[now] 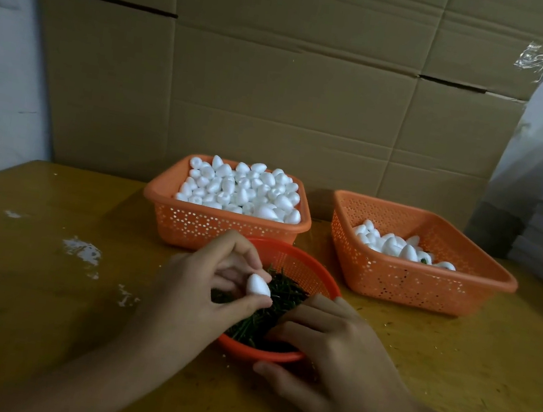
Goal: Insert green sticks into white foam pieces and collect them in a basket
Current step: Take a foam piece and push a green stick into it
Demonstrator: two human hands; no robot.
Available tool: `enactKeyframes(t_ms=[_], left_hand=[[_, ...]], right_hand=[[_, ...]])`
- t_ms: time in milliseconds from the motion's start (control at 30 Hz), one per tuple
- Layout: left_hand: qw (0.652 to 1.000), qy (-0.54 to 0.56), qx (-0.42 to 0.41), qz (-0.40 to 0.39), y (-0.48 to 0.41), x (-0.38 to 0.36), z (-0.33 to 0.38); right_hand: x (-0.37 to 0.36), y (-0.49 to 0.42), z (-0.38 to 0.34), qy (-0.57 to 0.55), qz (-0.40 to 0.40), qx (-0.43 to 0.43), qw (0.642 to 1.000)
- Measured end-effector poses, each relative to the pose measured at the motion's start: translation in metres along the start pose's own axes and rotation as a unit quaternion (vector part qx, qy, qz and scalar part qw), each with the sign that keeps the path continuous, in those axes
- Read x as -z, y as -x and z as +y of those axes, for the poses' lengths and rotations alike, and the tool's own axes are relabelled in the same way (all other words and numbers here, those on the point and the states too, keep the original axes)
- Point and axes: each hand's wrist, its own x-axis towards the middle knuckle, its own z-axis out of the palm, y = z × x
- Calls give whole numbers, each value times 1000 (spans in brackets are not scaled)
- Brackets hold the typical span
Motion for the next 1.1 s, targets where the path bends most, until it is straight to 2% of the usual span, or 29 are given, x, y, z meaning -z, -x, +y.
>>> enactKeyframes(t_ms=[133, 233, 500, 733, 1100], left_hand=[[1000, 13, 1, -11, -1, 2, -4], [1000, 18, -4, 10, -1, -1, -6], [998, 40, 3, 49, 2, -2, -10], [992, 98, -2, 82, 3, -4, -8], [992, 101, -44, 69, 3, -3, -13]], right_hand=[[-4, 1, -2, 7, 27, -7, 1000], [-6, 3, -3, 12, 45, -11, 999], [-2, -1, 0, 6, 4, 3, 1000], [-6, 0, 4, -4, 21, 13, 1000], [-9, 0, 7, -10, 34, 25, 999]])
